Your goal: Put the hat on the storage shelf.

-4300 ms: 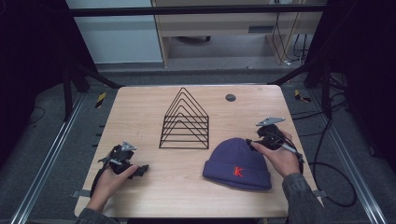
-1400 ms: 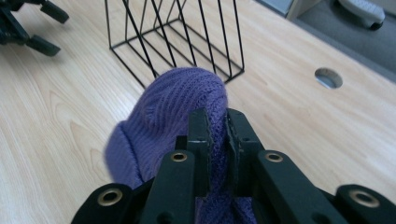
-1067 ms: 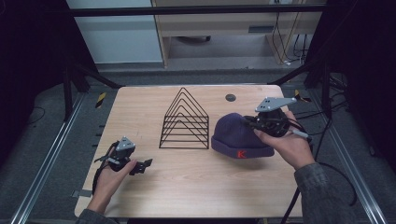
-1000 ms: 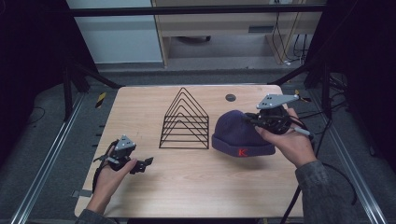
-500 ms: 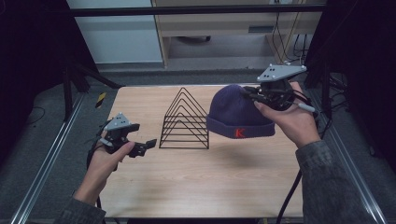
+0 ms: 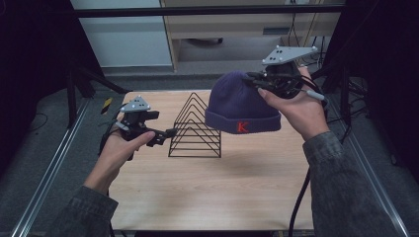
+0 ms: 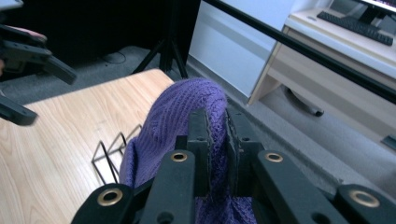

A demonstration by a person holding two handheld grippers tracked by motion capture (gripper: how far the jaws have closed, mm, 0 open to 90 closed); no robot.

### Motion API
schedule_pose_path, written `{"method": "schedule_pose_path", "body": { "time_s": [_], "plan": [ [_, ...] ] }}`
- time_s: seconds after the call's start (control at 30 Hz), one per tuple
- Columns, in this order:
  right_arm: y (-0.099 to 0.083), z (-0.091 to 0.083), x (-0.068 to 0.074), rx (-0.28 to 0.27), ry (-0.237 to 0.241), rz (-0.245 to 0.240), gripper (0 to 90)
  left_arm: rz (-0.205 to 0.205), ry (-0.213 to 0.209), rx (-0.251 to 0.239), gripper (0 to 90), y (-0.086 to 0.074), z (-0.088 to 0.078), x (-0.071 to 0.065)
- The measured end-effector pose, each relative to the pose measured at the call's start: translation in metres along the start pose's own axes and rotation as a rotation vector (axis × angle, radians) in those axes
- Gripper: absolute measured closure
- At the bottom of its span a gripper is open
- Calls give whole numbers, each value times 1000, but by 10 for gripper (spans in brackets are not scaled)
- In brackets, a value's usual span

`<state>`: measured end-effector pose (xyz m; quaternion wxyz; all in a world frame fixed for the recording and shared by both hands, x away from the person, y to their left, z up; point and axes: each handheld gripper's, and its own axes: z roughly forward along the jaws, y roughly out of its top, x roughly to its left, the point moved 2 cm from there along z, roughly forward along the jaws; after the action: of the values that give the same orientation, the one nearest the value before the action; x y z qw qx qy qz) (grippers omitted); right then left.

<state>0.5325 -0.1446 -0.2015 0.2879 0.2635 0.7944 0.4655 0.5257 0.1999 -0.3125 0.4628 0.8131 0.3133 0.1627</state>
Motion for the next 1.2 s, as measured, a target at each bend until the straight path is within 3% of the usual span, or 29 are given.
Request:
{"method": "schedule_pose_path", "body": {
  "time_s": [0.1,0.23,0.5,0.67,1.2],
  "plan": [
    [14,4,3,-20,6,-6,818,7,-6,-7,65,7,1,0],
    [25,8,6,-41,6,-3,818,-15,-28,-23,66,11,2,0],
    [53,22,23,-87,33,-8,817,7,-44,-25,67,16,5,0],
    [61,29,31,-92,55,-13,816,-16,-55,-42,70,19,8,5],
    [68,37,49,-100,99,-32,815,25,-76,4,106,22,30,5]
  ]
}}
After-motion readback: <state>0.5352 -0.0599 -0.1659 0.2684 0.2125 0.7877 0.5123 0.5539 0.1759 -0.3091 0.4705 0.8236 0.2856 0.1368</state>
